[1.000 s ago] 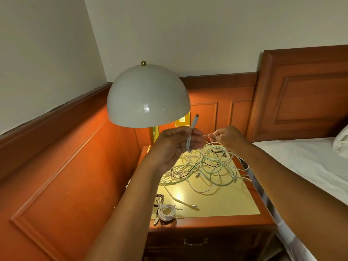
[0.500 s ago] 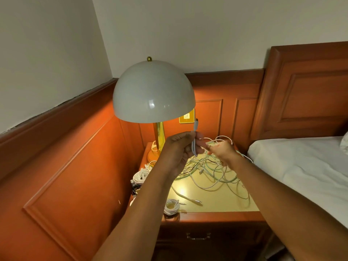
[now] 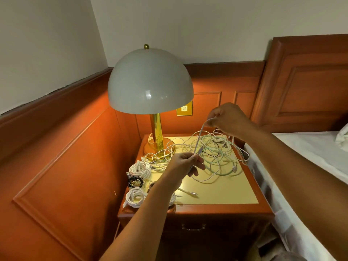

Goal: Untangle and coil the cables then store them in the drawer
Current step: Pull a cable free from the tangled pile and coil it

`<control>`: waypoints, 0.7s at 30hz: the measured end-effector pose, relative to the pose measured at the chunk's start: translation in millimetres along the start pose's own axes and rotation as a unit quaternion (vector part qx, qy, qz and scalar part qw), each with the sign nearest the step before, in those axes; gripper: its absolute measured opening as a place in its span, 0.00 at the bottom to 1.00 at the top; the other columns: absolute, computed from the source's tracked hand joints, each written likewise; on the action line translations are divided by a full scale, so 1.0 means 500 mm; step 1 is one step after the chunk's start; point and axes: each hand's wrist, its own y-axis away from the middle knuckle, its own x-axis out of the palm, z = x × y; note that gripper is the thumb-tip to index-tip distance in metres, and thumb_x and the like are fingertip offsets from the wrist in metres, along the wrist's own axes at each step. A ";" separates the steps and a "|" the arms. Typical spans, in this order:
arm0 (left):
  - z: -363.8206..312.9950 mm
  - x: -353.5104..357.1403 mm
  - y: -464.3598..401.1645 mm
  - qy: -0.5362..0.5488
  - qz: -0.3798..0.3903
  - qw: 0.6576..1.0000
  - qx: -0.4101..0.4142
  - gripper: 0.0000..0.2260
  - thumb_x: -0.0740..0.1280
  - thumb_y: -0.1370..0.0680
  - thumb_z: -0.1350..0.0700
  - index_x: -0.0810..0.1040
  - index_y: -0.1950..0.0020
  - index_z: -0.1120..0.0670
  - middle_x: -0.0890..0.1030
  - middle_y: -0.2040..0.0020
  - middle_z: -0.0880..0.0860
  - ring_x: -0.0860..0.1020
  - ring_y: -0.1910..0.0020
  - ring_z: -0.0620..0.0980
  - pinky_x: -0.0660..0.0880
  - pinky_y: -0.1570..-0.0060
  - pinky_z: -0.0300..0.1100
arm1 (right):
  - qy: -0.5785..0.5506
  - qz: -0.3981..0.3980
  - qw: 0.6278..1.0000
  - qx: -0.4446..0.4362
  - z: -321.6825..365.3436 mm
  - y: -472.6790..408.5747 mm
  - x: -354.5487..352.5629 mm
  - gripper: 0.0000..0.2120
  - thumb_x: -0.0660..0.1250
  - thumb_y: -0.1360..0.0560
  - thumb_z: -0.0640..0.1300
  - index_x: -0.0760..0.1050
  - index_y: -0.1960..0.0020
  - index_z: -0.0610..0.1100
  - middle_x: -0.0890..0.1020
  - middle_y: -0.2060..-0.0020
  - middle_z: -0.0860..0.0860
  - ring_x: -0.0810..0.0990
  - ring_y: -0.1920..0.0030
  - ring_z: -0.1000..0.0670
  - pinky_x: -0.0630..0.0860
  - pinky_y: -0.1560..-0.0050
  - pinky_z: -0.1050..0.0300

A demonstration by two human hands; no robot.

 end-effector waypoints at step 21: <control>0.030 0.050 0.032 0.321 -0.071 0.935 -0.135 0.13 0.54 0.17 0.62 0.77 0.49 0.66 0.84 0.62 0.58 0.84 0.64 0.51 0.81 0.62 0.39 | -0.311 0.020 0.936 0.166 -0.107 0.387 0.310 0.13 0.58 0.18 0.37 0.76 0.44 0.53 0.78 0.62 0.48 0.74 0.67 0.56 0.74 0.65 0.62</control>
